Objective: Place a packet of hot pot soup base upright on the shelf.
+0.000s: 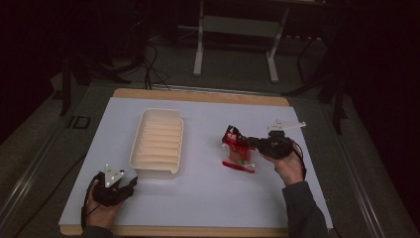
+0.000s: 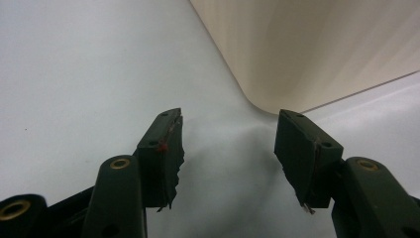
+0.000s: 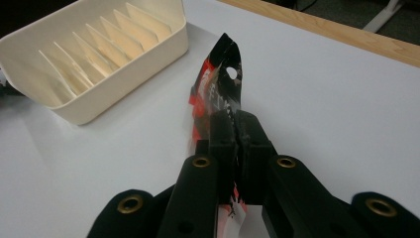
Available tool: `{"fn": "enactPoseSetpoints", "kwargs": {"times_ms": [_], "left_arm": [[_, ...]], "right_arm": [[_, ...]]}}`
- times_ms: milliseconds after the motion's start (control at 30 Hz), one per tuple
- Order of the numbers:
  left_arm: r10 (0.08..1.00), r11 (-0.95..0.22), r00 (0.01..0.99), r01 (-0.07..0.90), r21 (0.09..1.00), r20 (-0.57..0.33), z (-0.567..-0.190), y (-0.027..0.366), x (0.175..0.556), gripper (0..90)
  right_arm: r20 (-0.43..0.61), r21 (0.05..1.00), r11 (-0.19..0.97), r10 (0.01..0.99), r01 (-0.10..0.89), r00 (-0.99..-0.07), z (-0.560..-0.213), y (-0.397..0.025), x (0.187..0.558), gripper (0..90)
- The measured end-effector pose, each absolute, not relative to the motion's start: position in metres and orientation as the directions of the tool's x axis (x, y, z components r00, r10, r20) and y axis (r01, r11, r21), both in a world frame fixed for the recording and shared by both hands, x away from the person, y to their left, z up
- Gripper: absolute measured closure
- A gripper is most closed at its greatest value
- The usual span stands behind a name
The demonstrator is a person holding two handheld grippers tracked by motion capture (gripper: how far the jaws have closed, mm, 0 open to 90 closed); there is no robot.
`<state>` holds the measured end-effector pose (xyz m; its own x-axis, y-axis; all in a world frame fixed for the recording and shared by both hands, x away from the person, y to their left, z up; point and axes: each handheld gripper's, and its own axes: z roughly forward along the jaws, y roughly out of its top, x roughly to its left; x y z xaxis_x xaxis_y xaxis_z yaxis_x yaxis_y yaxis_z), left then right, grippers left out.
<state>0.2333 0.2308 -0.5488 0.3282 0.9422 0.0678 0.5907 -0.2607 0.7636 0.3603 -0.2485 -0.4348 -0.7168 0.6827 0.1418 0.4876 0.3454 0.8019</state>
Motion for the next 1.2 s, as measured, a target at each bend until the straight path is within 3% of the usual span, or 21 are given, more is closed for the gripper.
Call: {"fn": "enactPoseSetpoints", "kwargs": {"times_ms": [1200], "left_arm": [[0.938, -0.269, 0.339, 0.594, 0.758, 0.068, -0.549, 0.23, 0.234, 41.9]], "right_arm": [[0.145, 0.833, 0.349, 0.611, 0.43, -0.779, -0.427, -0.226, 0.36, 87.1]]}}
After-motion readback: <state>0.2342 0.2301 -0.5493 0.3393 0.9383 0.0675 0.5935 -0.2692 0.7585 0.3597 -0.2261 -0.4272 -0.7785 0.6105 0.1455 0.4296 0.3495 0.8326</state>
